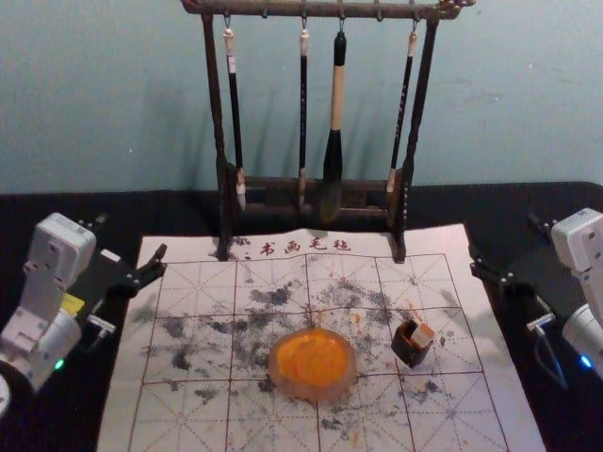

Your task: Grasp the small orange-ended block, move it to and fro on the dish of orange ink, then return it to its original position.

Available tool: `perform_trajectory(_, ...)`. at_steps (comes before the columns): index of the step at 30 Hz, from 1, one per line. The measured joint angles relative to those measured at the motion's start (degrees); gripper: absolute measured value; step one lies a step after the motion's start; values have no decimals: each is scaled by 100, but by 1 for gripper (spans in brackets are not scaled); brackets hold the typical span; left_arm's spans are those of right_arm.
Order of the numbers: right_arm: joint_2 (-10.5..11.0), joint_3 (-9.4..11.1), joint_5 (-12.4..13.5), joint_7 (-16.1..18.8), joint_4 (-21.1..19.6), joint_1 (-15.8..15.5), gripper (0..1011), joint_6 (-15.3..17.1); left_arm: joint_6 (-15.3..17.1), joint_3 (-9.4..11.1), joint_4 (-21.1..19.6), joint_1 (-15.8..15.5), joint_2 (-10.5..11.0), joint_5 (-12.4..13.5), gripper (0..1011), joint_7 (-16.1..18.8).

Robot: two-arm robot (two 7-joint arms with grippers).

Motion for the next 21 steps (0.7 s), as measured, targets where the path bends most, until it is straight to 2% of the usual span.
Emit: perform_trajectory(21, 3, -4, 5, -5, 1, 5, 1000, -11, 0, 0, 0, 0, 0, 0, 1001, 0)
